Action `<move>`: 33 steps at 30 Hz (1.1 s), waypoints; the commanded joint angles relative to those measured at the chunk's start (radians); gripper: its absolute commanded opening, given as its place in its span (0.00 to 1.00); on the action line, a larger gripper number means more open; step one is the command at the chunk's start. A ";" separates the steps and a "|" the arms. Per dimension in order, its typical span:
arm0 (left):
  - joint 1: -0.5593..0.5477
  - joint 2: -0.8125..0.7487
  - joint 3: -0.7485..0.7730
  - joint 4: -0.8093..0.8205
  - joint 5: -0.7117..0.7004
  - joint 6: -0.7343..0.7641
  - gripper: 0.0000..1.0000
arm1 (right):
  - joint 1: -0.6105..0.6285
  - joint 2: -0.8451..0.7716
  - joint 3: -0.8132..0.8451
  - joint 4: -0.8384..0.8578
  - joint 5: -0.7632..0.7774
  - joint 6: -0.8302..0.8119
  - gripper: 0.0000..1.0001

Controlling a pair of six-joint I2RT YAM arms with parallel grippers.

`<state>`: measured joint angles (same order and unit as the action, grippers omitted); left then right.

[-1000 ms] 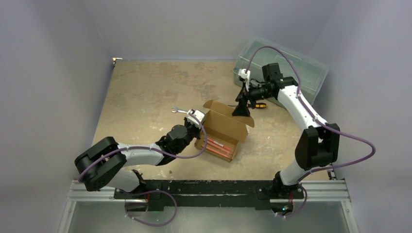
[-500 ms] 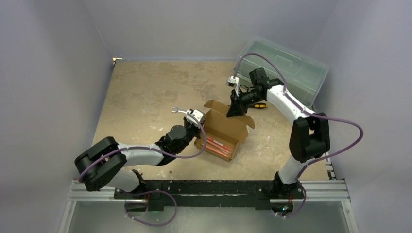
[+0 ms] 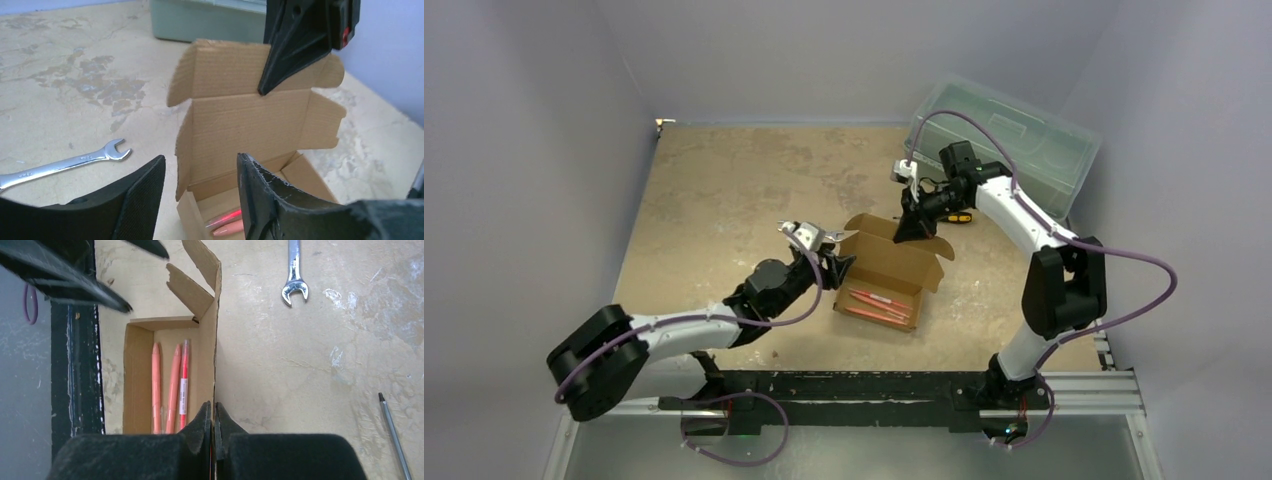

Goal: Fold the paper box

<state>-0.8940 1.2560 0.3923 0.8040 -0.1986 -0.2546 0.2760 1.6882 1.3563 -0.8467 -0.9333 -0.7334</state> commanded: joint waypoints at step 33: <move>0.208 0.063 -0.118 0.230 0.389 -0.139 0.66 | 0.038 -0.087 0.021 -0.158 -0.026 -0.250 0.00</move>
<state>-0.6930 1.2770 0.2237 0.9100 0.1127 -0.4286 0.3004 1.6474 1.3563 -0.9947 -0.9371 -0.9604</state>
